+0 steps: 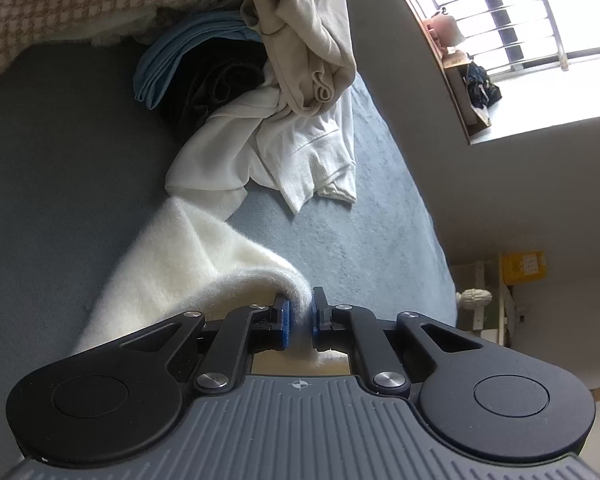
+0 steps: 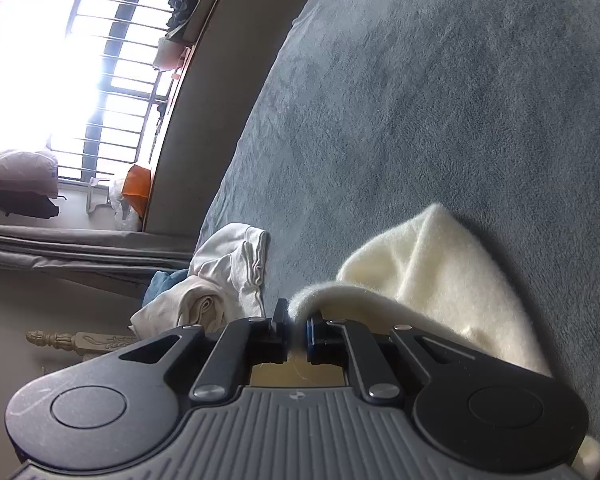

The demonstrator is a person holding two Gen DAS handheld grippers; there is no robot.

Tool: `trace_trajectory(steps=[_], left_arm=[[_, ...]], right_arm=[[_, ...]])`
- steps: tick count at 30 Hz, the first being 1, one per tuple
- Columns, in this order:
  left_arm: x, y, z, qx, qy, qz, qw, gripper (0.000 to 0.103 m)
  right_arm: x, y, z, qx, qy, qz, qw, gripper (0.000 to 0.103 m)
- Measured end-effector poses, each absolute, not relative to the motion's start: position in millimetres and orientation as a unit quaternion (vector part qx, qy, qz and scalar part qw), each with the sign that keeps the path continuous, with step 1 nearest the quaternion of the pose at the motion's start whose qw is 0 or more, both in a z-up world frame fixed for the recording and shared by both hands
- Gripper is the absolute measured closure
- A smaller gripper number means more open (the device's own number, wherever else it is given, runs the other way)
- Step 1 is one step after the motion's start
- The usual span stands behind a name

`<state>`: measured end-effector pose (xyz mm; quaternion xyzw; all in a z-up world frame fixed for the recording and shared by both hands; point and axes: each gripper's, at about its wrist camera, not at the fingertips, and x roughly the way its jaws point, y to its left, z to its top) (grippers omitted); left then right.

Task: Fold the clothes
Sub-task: 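Lift the hem with both grippers and fold it over toward the collar, then open both grippers and lift them off the folded sweater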

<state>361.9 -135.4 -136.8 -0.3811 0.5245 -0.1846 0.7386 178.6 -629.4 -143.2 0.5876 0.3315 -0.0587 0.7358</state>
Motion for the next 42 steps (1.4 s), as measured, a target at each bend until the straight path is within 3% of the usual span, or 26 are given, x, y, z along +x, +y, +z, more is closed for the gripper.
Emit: trace_trajectory(steps=[1, 4, 7, 9, 11, 13, 16, 19, 24, 31, 36, 42], left_arm=[[369.9, -138.3, -146.9, -0.387, 0.532, -0.187, 0.73, 0.092], [386.0, -139.8, -178.4, -0.416, 0.545, -0.176, 0.706, 0.064], [383.9, -125.8, -197.3, -0.461, 0.527, -0.134, 0.701, 0.06], [377.2, -113.3, -200.7, -0.498, 0.511, -0.126, 0.689, 0.055], [368.3, -102.9, -192.2, -0.491, 0.508, -0.121, 0.697, 0.051], [357.8, -90.7, -181.6, -0.48, 0.509, -0.115, 0.705, 0.051], [329.7, -56.1, -155.1, -0.471, 0.504, -0.092, 0.718, 0.05], [287.5, -10.0, -120.6, -0.449, 0.497, -0.023, 0.742, 0.05], [221.7, 34.1, -50.9, -0.302, 0.546, 0.099, 0.775, 0.051], [150.1, 53.8, 71.7, -0.199, 0.506, 0.159, 0.824, 0.051], [150.6, 74.8, 164.0, -0.166, 0.43, 0.185, 0.868, 0.051], [184.8, 95.4, 297.0, -0.207, 0.235, 0.152, 0.937, 0.05]], right_arm=[[184.5, -631.4, -149.5, 0.588, 0.332, -0.06, 0.736, 0.095], [202.4, -639.2, -183.0, 0.59, 0.339, -0.065, 0.73, 0.092], [203.5, -647.9, -223.8, 0.619, 0.348, -0.086, 0.698, 0.074], [190.6, -652.9, -239.6, 0.655, 0.319, -0.092, 0.678, 0.074], [175.8, -655.7, -239.3, 0.672, 0.289, -0.092, 0.675, 0.06], [161.5, -658.5, -229.2, 0.668, 0.277, -0.09, 0.685, 0.053], [137.2, -660.9, -209.9, 0.659, 0.282, -0.085, 0.693, 0.053], [111.9, -660.1, -186.4, 0.626, 0.324, -0.083, 0.705, 0.053], [74.9, -645.3, -153.7, 0.576, 0.386, -0.092, 0.714, 0.052], [80.2, -615.3, -127.5, 0.465, 0.474, -0.043, 0.747, 0.052], [96.9, -577.9, -108.6, 0.326, 0.511, 0.013, 0.795, 0.053], [84.2, -553.4, -81.8, 0.29, 0.508, 0.044, 0.81, 0.053]])
